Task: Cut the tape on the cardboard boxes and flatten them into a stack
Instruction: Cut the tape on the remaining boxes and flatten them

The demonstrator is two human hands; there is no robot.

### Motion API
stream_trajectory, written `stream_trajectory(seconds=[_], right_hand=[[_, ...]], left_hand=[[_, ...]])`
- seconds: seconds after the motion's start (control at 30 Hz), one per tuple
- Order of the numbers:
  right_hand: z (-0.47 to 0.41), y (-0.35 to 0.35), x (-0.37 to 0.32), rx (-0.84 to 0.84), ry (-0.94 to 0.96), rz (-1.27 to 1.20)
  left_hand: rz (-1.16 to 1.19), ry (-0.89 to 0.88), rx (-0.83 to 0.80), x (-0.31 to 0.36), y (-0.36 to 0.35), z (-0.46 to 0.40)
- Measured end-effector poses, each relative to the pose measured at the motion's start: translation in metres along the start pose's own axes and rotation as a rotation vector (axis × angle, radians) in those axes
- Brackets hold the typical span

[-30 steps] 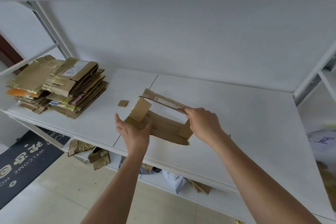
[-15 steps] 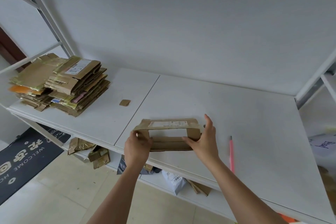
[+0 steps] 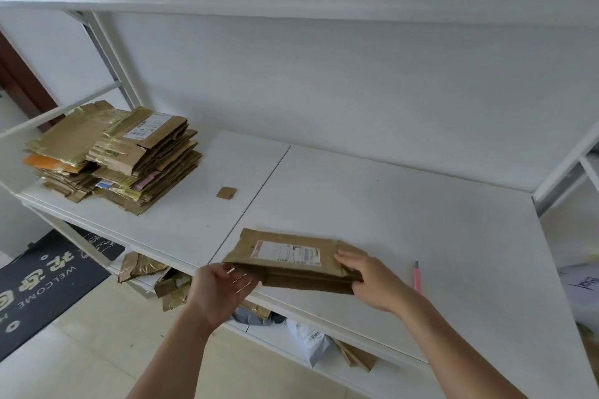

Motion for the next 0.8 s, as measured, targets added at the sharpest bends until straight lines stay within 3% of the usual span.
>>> stream_trajectory(seconds=[0.07, 0.13, 0.2, 0.33, 0.43, 0.5, 0.6, 0.8], right_hand=[[0.001, -0.014, 0.005, -0.079, -0.051, 0.059], [0.001, -0.025, 0.008, -0.139, -0.093, 0.124], [-0.003, -0.029, 0.009, -0.125, -0.117, 0.189], [-0.017, -0.02, 0.008, 0.163, -0.12, 0.269], [-0.024, -0.038, 0.023, 0.179, -0.237, 0.352], [-0.027, -0.049, 0.025, 0.265, -0.217, 0.414], [-0.027, -0.051, 0.026, 0.34, -0.201, 0.484], [-0.03, -0.057, 0.03, 0.252, -0.265, 0.494]], left_hand=[[0.052, 0.03, 0.015, -0.004, 0.011, -0.002], [-0.048, 0.064, 0.082, -0.01, 0.021, -0.005], [-0.319, 0.085, 0.155, -0.016, 0.031, -0.008], [-0.971, 0.054, 0.341, -0.014, 0.039, -0.01], [-1.469, -0.157, 0.438, 0.005, 0.02, -0.013], [-1.675, -0.362, 0.279, 0.002, -0.012, -0.016], [-1.828, -0.339, 0.014, -0.034, -0.028, -0.03], [-2.021, -0.4, 0.128, -0.058, -0.016, -0.039]])
Point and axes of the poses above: each hand's wrist, its own z-axis away from the middle knuckle, its own y-axis out of the back of the hand, x = y × z, the point moved 10 cm from there along -z, towards the middle knuckle, and after that the axes turned 6 degrees about -x, right-handed, at the moved point
